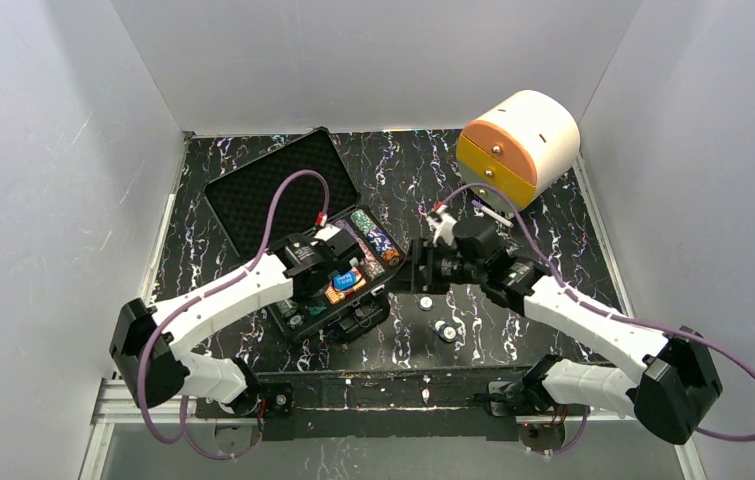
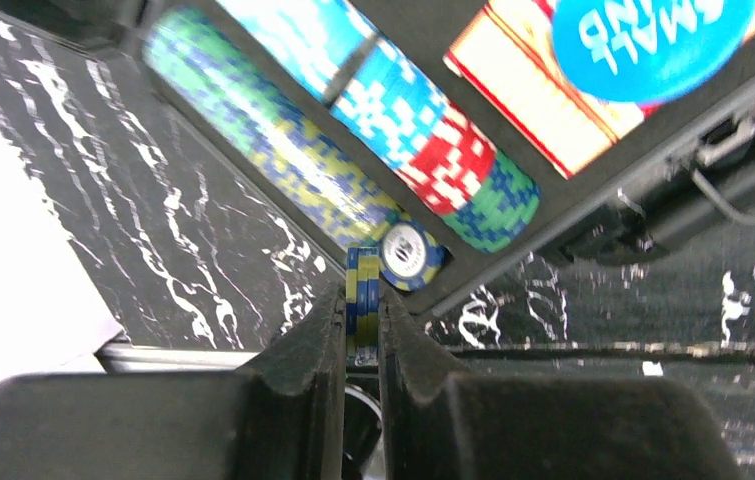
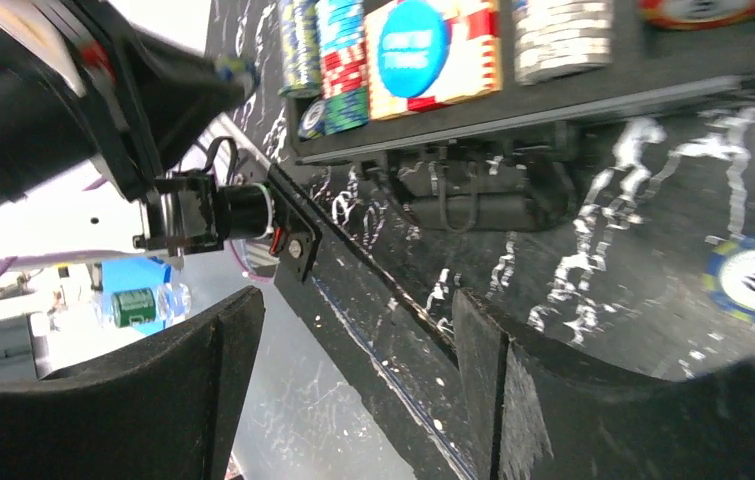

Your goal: Pack up texas hold em set

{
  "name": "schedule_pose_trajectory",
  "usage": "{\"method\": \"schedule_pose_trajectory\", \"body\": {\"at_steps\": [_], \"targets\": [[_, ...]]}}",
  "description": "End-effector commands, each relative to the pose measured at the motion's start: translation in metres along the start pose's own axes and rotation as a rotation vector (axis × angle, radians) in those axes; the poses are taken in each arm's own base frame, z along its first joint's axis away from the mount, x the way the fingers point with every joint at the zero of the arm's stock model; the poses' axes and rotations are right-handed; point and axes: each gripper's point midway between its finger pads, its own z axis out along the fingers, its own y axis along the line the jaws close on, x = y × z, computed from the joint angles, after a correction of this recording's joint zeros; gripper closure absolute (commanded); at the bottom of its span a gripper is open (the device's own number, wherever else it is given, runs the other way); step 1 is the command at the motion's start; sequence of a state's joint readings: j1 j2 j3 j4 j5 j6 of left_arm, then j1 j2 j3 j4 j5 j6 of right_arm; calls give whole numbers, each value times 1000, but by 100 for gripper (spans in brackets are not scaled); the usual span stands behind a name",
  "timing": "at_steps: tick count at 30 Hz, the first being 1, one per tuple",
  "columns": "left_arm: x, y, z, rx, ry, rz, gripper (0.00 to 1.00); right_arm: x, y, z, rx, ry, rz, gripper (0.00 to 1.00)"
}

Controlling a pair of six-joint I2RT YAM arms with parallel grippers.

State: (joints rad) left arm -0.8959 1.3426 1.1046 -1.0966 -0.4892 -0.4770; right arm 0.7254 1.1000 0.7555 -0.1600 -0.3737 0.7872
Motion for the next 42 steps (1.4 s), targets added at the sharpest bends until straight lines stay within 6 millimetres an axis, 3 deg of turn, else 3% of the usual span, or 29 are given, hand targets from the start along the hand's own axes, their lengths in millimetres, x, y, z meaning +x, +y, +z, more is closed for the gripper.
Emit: {"method": "schedule_pose_trajectory", "body": {"at_steps": [1, 6, 11, 18, 24, 29, 34, 42], "targets": [[-47, 50, -34, -176, -264, -186, 100, 7, 35, 24, -86, -44, -65, 24], [-81, 85, -67, -268, -495, -370, 100, 35, 54, 66, -45, -52, 28, 23], [-92, 85, -82, -177, -595, -432, 100, 45, 58, 92, 20, -57, 60, 21], [-85, 86, -89, -100, -647, -490, 100, 52, 7, 91, 262, -90, 183, 20], [-88, 71, -88, 7, -671, -519, 100, 42, -17, 89, 355, -166, 230, 22], [-83, 64, -83, 32, -650, -504, 100, 36, -44, 80, 477, -191, 235, 29], [-80, 59, -77, 45, -636, -500, 100, 43, -82, 70, 596, -156, 223, 34], [-85, 52, -72, 51, -634, -480, 100, 56, -81, 94, 526, -38, 173, 31]]}}
